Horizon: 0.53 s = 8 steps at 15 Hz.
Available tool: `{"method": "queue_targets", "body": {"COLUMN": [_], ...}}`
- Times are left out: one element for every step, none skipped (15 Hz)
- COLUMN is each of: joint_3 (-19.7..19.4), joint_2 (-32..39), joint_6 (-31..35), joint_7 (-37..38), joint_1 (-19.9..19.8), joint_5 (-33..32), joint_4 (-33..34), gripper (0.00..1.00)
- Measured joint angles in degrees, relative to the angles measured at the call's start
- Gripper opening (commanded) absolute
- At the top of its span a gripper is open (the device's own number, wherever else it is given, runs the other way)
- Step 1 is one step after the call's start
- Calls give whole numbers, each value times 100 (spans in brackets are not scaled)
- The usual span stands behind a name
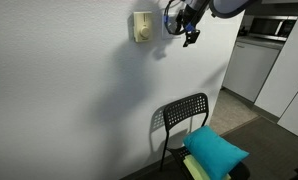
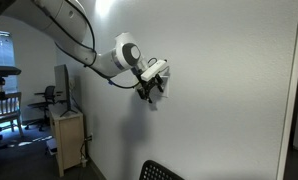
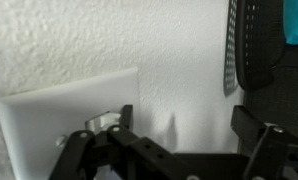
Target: Turn on the right light switch
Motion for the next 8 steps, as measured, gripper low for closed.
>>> {"method": "queue_targets", "body": {"joint_3": [-6, -9, -10, -13, -17, -18, -18, -18], "joint_2": [-1, -1, -1, -1, -1, -1, -1, -4], "joint_6": [49, 77, 107, 146, 167, 171, 172, 172], "joint_7": [32, 51, 62, 68, 80, 97, 129, 191], "joint_1": [0, 0, -1, -2, -2, 0, 6, 15], "joint_5": [-9, -9, -9, -9, -12, -28, -86, -184], "joint_4": [-23, -37, -51, -66, -75, -78, -81, -89], "gripper": [100, 100, 100, 100, 100, 100, 100, 100]}}
